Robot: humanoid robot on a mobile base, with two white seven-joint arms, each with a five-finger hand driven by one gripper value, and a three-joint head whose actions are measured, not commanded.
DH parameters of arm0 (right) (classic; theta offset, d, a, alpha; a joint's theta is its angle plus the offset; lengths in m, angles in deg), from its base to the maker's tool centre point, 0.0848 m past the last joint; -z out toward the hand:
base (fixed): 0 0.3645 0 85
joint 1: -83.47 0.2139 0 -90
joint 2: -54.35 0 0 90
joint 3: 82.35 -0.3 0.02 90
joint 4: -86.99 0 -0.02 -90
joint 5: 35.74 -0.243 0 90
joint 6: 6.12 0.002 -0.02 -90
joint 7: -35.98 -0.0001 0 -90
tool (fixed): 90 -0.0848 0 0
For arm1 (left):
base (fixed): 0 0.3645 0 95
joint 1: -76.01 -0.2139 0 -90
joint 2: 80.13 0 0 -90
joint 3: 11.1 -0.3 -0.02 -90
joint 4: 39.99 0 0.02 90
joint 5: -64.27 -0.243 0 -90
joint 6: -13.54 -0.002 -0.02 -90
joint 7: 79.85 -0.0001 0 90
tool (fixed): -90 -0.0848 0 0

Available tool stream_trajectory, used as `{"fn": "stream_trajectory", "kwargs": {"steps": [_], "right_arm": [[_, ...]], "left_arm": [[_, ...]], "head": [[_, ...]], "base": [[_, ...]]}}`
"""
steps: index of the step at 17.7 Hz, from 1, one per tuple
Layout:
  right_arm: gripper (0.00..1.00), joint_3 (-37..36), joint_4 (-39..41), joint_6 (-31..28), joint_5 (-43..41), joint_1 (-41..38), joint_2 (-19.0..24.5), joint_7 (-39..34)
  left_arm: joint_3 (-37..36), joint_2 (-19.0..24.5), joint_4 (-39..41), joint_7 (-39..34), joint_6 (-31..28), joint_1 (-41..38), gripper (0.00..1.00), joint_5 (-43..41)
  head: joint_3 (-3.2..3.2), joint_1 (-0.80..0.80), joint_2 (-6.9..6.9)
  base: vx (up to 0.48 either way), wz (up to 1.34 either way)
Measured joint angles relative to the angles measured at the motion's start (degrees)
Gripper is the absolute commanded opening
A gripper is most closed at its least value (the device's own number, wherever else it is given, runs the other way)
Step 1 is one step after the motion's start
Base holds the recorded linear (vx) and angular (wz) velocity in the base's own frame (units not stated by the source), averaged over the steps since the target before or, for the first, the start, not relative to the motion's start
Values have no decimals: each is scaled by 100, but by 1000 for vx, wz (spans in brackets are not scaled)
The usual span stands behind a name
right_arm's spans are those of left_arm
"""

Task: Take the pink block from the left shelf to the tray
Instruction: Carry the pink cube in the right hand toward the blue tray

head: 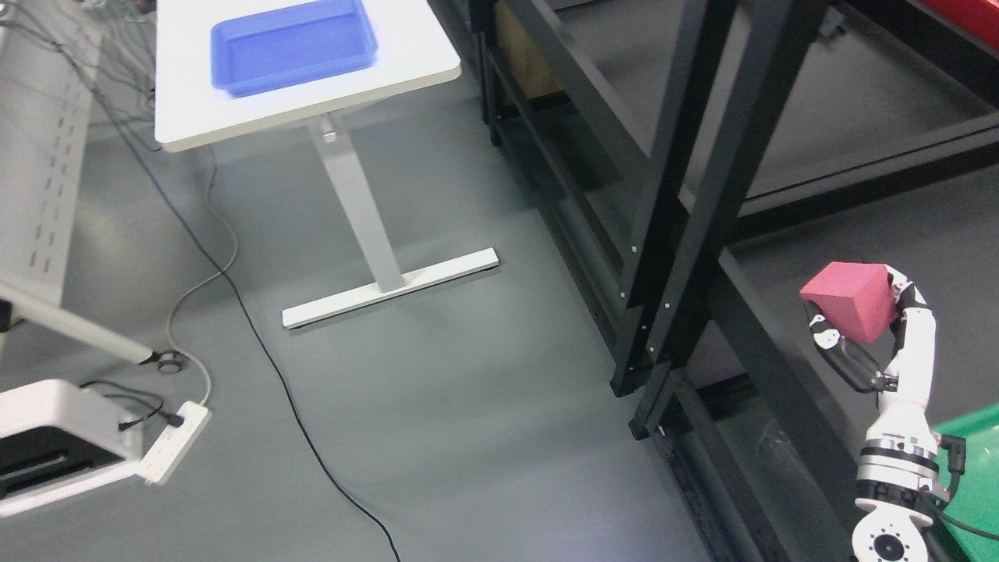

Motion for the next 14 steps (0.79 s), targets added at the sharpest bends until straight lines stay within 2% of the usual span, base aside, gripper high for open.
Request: {"fn": "stream_trajectory", "kwargs": {"steps": [10, 14], "right_arm": [[9, -23, 37, 299, -42, -76, 3, -77], [10, -27, 42, 315, -49, -102, 3, -94]], "left_arm": [[0, 0, -1, 0, 0, -3, 100, 0], [0, 0, 1, 0, 0, 2, 100, 0]], "head": [[0, 0, 0], [0, 0, 0]], "base": [[-101, 611], [-37, 205]]}}
